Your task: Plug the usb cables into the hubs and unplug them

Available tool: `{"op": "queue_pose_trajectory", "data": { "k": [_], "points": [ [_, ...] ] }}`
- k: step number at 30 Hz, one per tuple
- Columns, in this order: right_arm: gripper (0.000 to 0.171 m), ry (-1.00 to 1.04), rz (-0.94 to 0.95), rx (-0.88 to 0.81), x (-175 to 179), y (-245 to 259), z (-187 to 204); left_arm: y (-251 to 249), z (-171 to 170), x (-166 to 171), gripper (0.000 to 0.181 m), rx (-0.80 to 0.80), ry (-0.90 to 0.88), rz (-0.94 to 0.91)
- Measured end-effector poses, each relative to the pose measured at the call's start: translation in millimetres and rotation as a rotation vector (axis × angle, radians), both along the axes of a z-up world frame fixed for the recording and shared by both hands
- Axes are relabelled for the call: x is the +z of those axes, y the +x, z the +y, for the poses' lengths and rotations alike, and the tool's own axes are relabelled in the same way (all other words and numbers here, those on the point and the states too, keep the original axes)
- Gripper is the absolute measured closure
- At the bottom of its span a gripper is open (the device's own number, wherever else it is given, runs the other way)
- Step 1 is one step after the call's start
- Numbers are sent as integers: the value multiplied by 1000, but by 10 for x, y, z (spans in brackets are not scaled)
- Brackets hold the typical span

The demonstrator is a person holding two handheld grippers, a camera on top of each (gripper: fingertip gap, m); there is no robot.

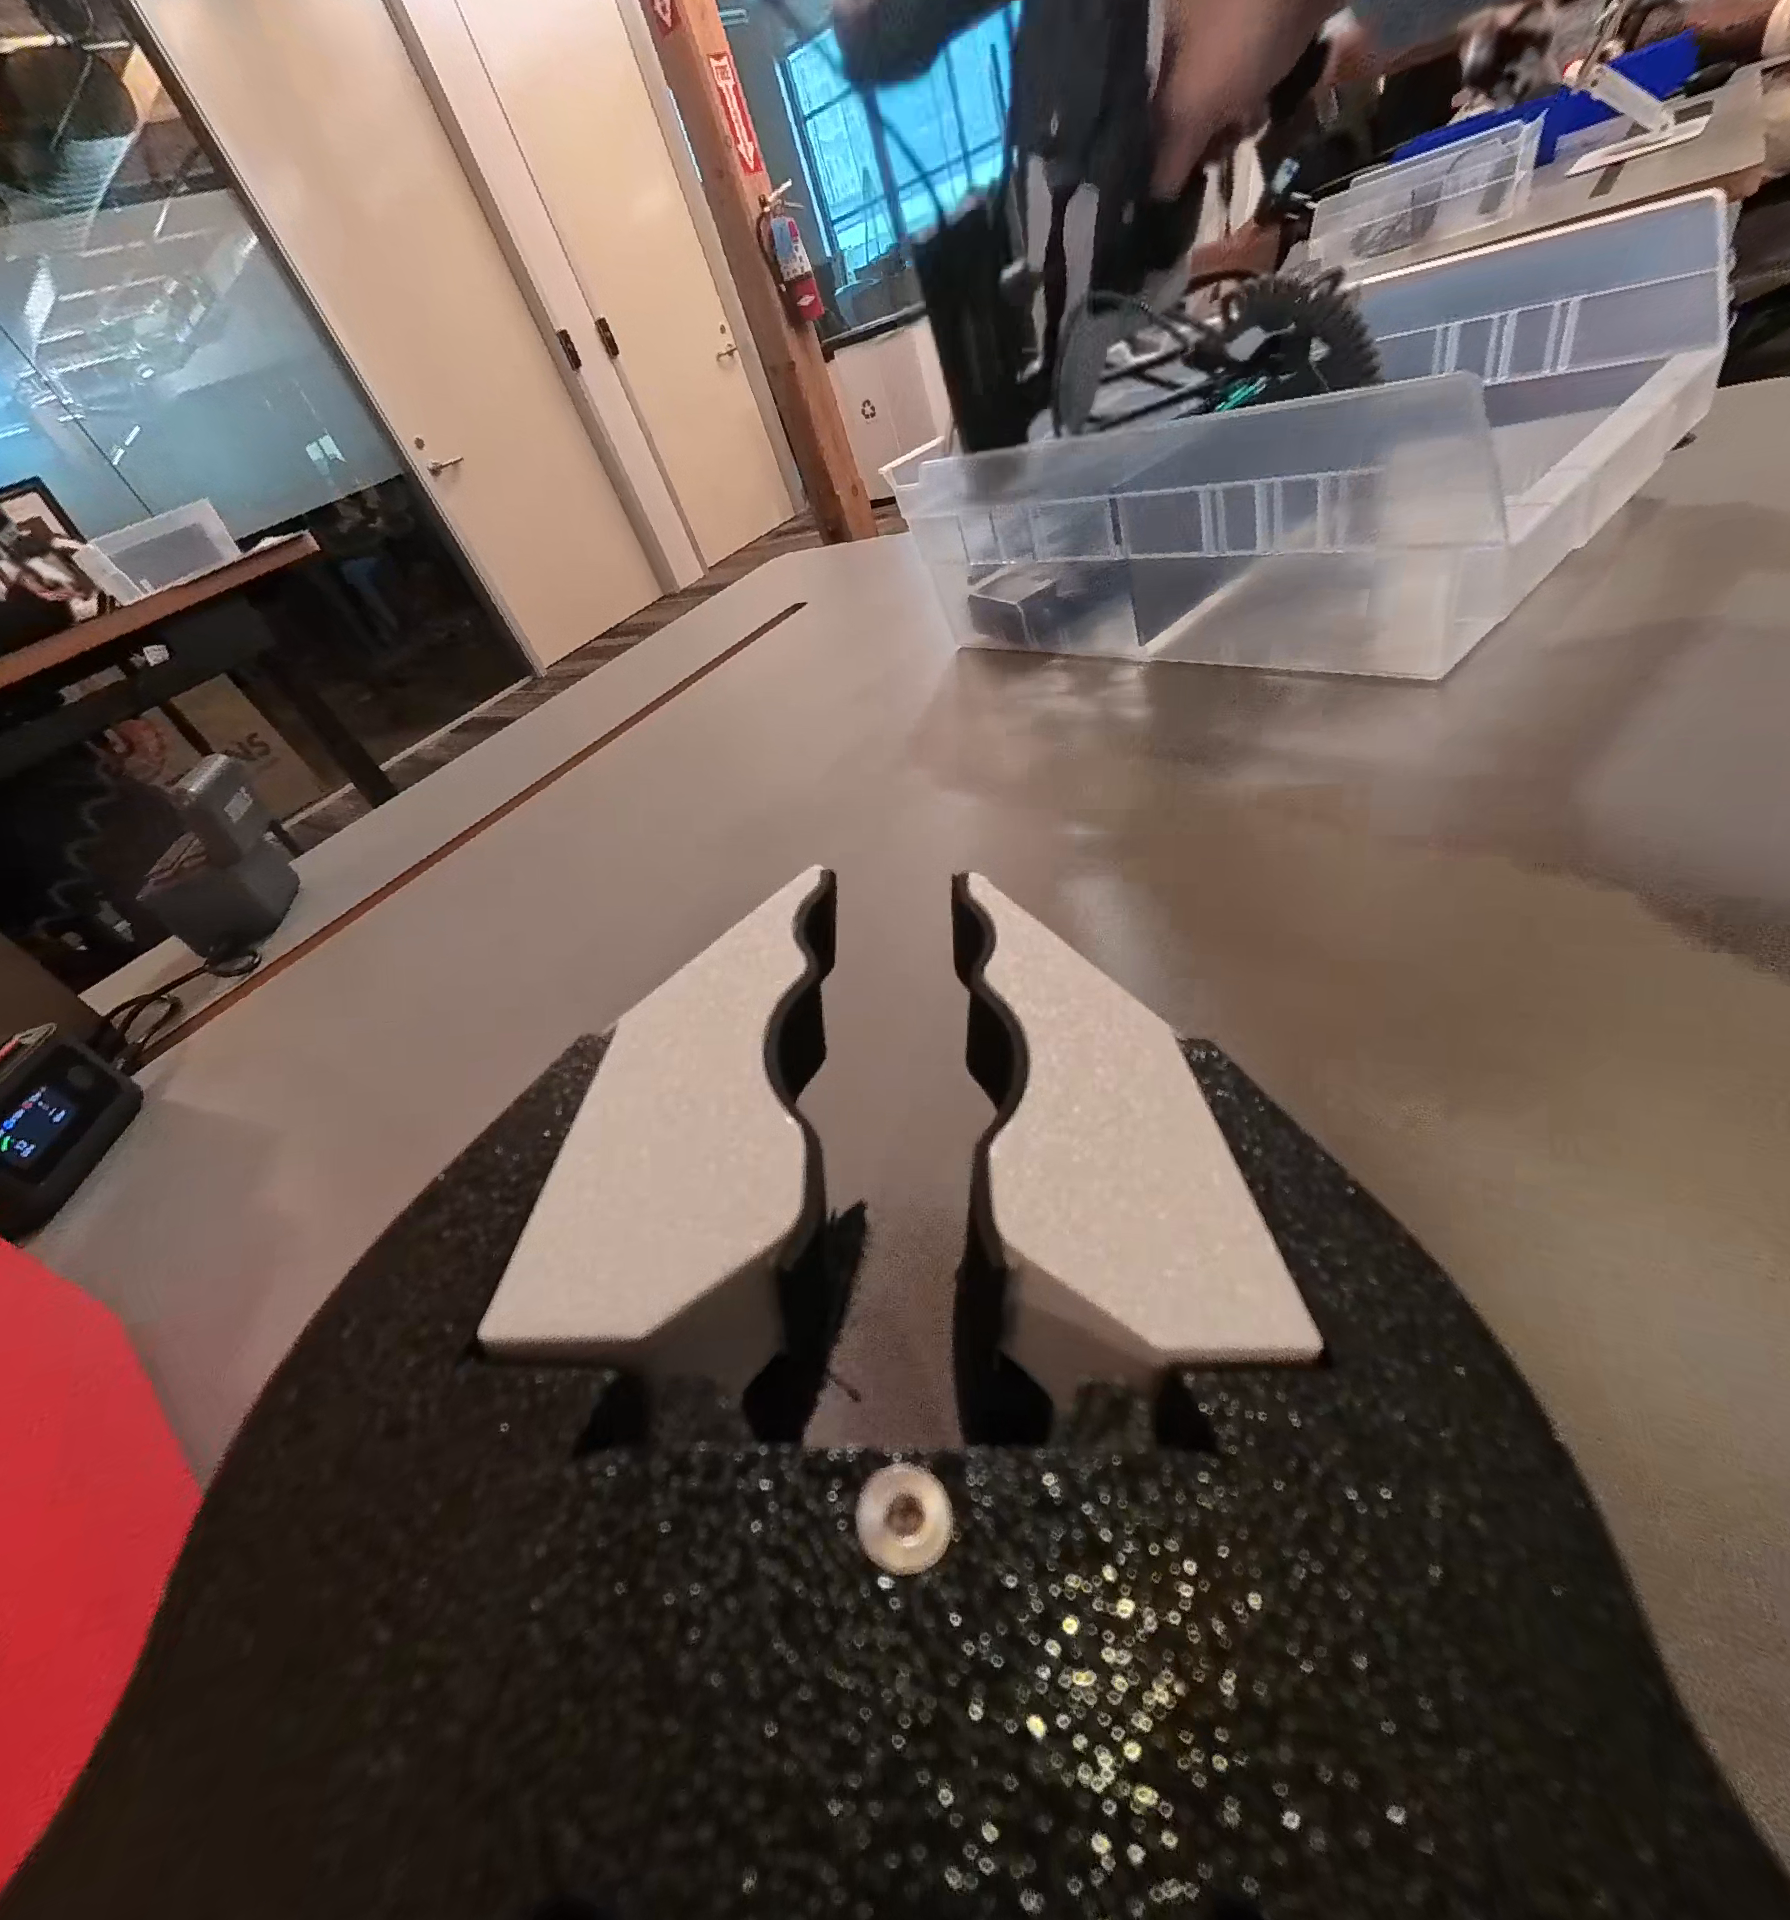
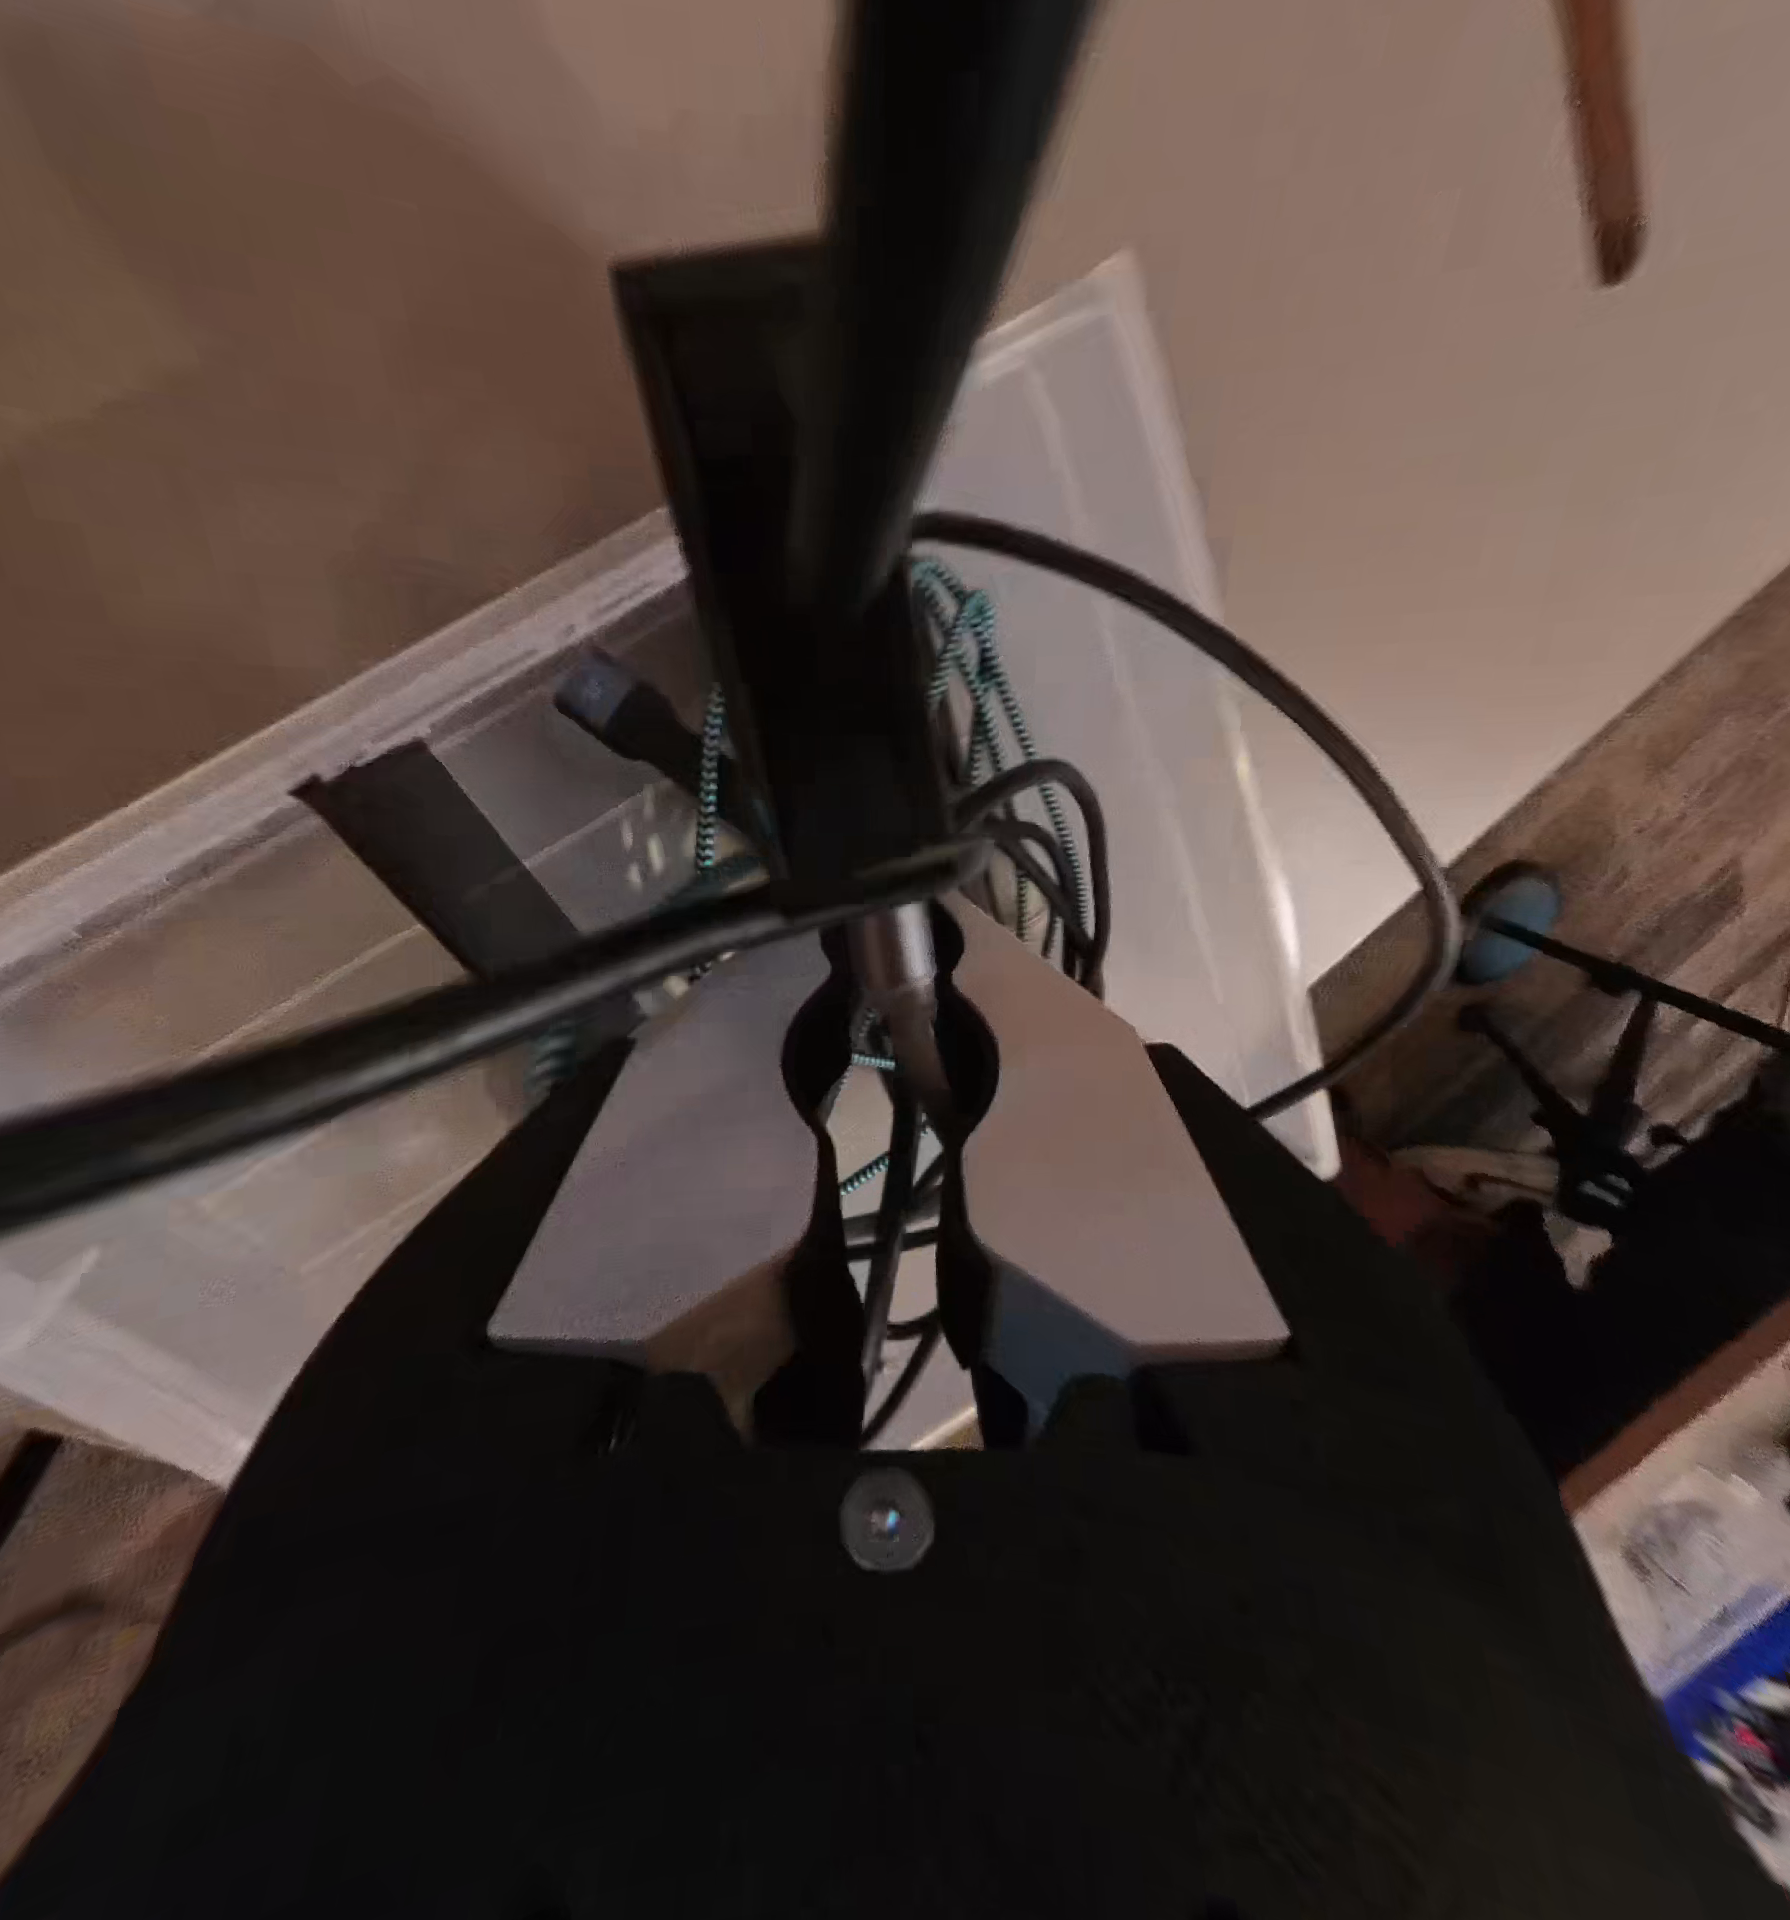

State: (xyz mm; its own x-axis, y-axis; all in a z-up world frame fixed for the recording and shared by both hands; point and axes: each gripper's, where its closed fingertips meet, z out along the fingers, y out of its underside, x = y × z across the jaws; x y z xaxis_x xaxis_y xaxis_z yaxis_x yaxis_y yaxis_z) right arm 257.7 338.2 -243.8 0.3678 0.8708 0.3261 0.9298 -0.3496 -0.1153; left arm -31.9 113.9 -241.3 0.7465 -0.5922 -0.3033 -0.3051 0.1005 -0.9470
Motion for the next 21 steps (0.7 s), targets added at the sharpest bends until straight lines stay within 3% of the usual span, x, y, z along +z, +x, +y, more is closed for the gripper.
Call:
{"op": "queue_pose_trajectory", "data": {
  "k": [4, 9, 13, 17, 21],
  "points": [
    [164, -53, -126, -15, -202, 39, 27, 16, -6, -9, 162, -6, 1, 11],
    [162, -84, -97, -108, -156, 52, -35, 48, -13, -41, 162, -16, -3, 35],
    [123, -77, -124, -203, 116, 257, -217, 59, -23, -46, 162, -17, 5, 50],
    [117, -5, 12, -267, 478, 397, -411, 71, -29, -50, 162, -22, 4, 53],
    [126, -56, 244, -325, 638, 353, -813, 82, -31, -53, 162, -26, 4, 54]
  ]
}}
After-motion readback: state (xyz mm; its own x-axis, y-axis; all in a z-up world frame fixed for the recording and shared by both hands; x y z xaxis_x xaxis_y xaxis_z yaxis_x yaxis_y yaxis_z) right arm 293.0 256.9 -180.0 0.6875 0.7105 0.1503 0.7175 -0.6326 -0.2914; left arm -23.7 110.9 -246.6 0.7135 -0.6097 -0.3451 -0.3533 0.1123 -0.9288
